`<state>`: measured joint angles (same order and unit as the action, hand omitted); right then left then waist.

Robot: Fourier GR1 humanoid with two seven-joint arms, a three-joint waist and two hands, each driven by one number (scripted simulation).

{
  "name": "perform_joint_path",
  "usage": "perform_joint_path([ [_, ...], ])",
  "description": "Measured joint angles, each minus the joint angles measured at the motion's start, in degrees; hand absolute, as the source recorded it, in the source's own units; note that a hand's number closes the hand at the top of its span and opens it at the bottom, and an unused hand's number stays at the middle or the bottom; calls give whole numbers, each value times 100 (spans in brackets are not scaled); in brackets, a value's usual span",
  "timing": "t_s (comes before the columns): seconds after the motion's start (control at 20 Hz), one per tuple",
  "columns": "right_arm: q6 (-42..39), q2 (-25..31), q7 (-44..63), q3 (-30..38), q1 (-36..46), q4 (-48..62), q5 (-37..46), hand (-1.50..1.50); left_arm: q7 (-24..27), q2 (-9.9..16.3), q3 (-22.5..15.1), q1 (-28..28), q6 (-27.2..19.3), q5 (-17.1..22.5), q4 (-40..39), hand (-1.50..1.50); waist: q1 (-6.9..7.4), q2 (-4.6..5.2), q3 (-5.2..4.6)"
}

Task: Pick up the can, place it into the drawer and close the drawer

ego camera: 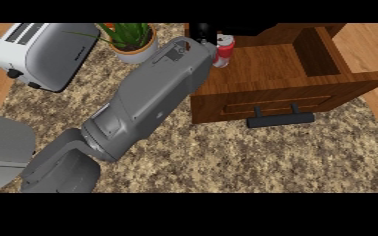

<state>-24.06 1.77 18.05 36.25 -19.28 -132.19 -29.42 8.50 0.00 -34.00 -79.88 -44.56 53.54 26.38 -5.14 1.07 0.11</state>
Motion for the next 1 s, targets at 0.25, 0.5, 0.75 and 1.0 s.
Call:
perform_joint_path([
  [0.25,-162,155,-377,103,196,-67,421,-150,251,0,-97,96,-131,261,153,-150,-27,12,2],
  [0.5,-363,391,-745,7,445,-301,1047,-150,515,0,-23,60,-31,424,165,-150,63,11,-3],
  [0.75,-433,472,-1060,-312,786,-472,1861,-150,721,0,-15,-72,-16,524,140,-150,154,5,-4],
  [1.0,-369,495,-1229,-904,1208,-539,3157,-150,794,0,-72,-149,-138,611,205,-150,278,-2,-6],
])
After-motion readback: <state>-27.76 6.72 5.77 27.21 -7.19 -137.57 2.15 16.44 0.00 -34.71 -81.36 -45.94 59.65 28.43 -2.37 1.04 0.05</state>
